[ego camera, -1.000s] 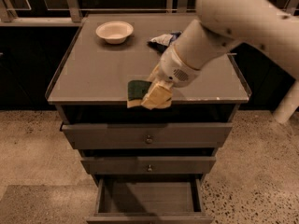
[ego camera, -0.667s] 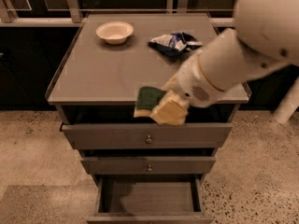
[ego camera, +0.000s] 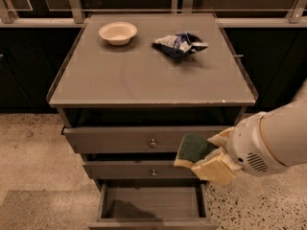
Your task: Place sponge into bottom drawer
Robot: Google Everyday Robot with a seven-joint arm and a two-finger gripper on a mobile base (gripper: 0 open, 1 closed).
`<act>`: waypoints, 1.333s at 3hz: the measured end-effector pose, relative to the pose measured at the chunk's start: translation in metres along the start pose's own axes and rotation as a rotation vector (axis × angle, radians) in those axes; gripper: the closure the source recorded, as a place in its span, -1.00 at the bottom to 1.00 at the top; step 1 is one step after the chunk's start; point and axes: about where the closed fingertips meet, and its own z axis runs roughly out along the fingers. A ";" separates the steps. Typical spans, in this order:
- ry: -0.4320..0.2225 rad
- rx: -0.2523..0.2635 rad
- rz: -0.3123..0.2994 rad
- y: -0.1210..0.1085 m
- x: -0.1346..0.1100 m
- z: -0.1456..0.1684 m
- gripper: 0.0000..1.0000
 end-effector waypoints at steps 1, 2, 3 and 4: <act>0.001 0.000 -0.001 0.000 0.000 0.000 1.00; 0.014 0.012 0.095 -0.004 0.028 0.016 1.00; 0.063 0.073 0.298 -0.014 0.104 0.054 1.00; 0.098 0.087 0.495 -0.009 0.183 0.107 1.00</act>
Offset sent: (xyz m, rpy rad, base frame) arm -0.0198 -0.0370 -0.0870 0.0293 0.1431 -0.2464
